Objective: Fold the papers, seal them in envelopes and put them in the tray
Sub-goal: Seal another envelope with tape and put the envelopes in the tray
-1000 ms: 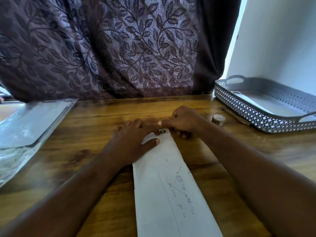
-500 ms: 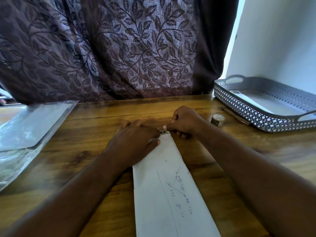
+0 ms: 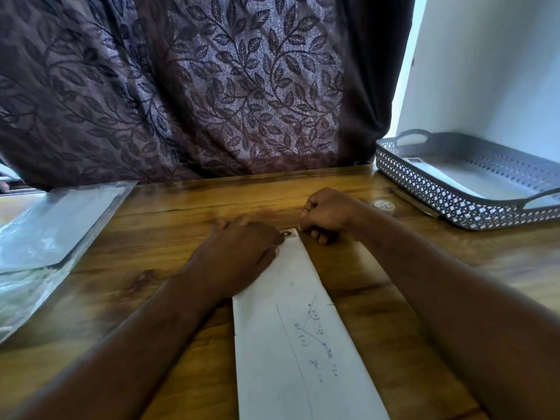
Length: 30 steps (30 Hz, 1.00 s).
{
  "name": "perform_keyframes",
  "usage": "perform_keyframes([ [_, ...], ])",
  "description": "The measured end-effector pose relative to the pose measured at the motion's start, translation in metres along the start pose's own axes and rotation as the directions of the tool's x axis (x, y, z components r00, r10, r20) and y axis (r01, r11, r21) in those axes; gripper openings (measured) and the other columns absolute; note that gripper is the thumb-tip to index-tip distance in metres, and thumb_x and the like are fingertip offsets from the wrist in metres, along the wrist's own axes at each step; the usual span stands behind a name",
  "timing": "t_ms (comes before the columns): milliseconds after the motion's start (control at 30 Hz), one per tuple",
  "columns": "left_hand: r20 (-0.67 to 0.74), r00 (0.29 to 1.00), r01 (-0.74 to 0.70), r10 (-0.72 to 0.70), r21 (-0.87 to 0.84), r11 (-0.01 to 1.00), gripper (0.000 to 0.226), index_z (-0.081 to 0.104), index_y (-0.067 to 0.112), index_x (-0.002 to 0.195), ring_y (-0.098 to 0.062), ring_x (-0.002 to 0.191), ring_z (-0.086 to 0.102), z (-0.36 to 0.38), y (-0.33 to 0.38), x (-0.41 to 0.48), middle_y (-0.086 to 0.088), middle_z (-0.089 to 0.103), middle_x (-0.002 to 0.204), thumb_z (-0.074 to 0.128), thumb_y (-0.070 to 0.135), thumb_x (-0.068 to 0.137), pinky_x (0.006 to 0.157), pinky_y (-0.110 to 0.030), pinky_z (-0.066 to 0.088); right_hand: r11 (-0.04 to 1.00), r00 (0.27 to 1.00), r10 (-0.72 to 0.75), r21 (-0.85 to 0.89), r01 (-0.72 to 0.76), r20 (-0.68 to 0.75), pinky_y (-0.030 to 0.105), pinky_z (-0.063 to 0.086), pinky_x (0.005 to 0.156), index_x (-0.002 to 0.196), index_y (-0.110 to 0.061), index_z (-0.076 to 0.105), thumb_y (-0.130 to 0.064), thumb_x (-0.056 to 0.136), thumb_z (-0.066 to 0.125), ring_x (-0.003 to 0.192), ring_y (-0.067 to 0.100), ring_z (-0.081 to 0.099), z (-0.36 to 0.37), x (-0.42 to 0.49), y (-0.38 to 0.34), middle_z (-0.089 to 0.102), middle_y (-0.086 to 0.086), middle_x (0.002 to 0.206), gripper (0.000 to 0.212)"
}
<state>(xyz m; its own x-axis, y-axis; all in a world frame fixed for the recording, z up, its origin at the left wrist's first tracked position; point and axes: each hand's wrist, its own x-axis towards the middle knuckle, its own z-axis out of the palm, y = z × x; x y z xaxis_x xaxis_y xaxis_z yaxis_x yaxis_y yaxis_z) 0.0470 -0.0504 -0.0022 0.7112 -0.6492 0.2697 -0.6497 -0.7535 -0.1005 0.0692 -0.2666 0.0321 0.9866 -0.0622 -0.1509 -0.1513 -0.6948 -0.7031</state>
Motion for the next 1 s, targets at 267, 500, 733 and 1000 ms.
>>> perform_keyframes([
  [267, 0.0, 0.999, -0.035, 0.035, -0.048, 0.998, 0.038, 0.054, 0.04, 0.13, -0.012, 0.132, 0.034, 0.002, -0.004, 0.002, 0.017, 0.049, 0.14, 0.031, 0.048, 0.1, 0.1, -0.043, 0.03, 0.988, 0.991, -0.051, -0.15, 0.032, -0.125, 0.034, 0.061, 0.061, 0.097, -0.008, 0.063, -0.044, 0.079, 0.082, 0.052, 0.017, 0.064, 0.011, 0.0, -0.004, 0.073, 0.007, 0.073, 0.044],
  [500, -0.055, 0.998, -0.003, -0.007, -0.164, 0.987, 0.024, 0.059, 0.039, 0.116, -0.012, 0.124, 0.042, 0.003, -0.005, 0.0, 0.017, 0.055, 0.123, 0.047, 0.05, 0.099, 0.1, -0.042, 0.03, 1.0, 0.996, -0.02, -0.023, 0.018, -0.082, 0.022, 0.048, 0.043, 0.093, -0.009, 0.062, -0.026, 0.087, 0.079, 0.04, 0.011, 0.059, 0.006, 0.001, 0.0, 0.068, 0.005, 0.063, 0.025],
  [733, -0.032, 0.999, 0.002, -0.009, -0.199, 0.98, 0.04, 0.055, 0.034, 0.136, -0.014, 0.129, 0.044, 0.001, -0.007, 0.002, 0.011, 0.054, 0.139, 0.05, 0.049, 0.099, 0.108, -0.044, 0.034, 0.999, 1.0, -0.016, -0.043, 0.015, -0.019, 0.023, 0.047, 0.046, 0.089, -0.015, 0.059, -0.028, 0.076, 0.087, 0.041, 0.009, 0.059, 0.002, 0.001, -0.004, 0.068, 0.001, 0.064, 0.034],
  [1000, -0.055, 0.998, 0.022, -0.034, -0.213, 0.977, 0.034, 0.064, 0.035, 0.124, -0.014, 0.137, 0.037, 0.002, -0.009, 0.002, 0.012, 0.046, 0.148, 0.054, 0.052, 0.096, 0.111, -0.047, 0.032, 0.997, 0.999, 0.032, 0.069, -0.029, -0.035, 0.022, 0.05, 0.044, 0.093, -0.009, 0.064, -0.02, 0.087, 0.077, 0.043, 0.01, 0.062, 0.001, -0.003, -0.002, 0.07, 0.006, 0.067, 0.018],
])
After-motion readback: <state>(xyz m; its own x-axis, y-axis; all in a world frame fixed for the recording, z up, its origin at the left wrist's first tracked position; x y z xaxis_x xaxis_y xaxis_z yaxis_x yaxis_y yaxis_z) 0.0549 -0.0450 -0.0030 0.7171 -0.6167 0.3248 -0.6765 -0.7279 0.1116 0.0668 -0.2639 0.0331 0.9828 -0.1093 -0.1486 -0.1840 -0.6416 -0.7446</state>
